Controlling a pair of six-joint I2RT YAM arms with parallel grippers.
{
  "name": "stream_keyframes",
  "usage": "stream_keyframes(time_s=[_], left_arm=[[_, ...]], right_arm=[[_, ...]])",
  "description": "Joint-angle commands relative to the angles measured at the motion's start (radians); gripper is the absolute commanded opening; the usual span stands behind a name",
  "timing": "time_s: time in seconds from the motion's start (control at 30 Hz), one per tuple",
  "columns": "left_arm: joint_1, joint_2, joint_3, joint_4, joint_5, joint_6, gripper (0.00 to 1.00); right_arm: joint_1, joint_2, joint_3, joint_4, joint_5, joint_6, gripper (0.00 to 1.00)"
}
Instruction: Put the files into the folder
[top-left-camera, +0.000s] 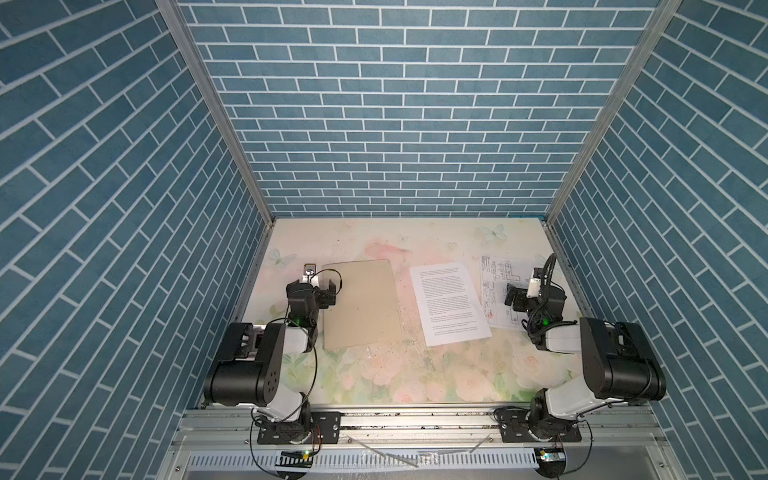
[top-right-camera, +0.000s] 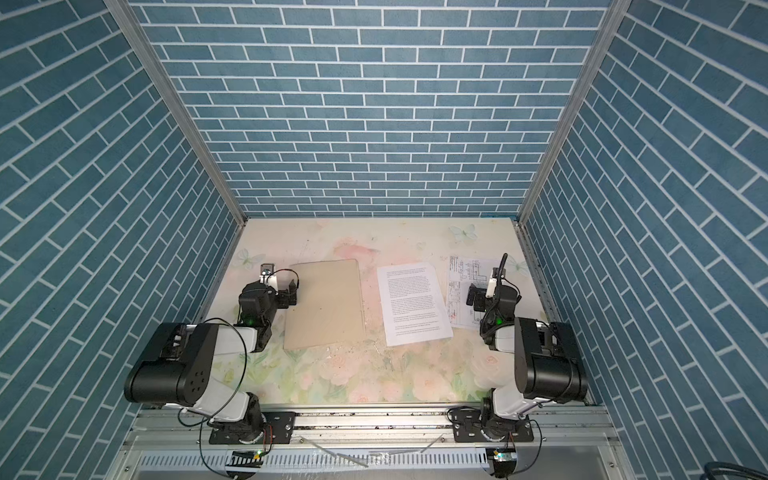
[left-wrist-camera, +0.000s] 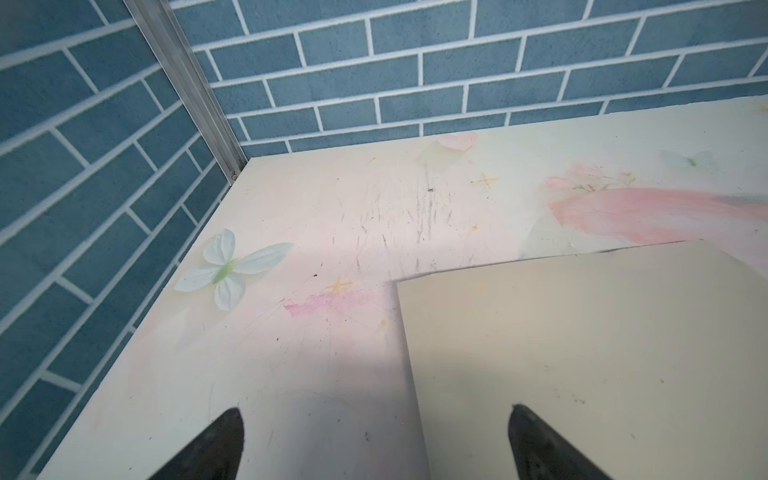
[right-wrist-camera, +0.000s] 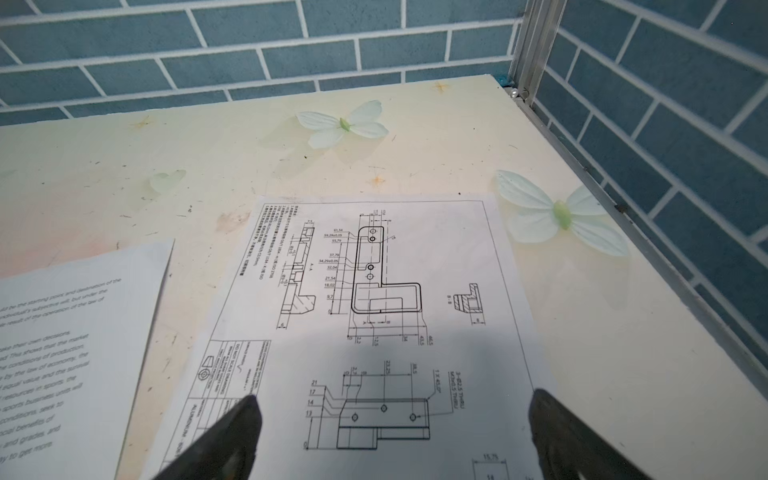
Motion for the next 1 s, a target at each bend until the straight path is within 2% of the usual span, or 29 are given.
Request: stream_keyframes(time_s=[0.0,0.8,0.97], left_arm=[[-0.005,0.002,0.016,-0.008,0.001,0.002,1.00],[-0.005,0.003,0.016,-0.008,0.001,0.002,1.00],[0.001,0.001,0.016,-0.011,0.011,-0.003,1.00]], right_arm=[[0.001,0.003,0.034,0.012,0.000,-0.026,0.99],[0.001,0.005,0.036,0.012,-0.009,-0.024,0.98],[0.001,0.003,0.034,0.010,-0.008,-0.023,0.92]])
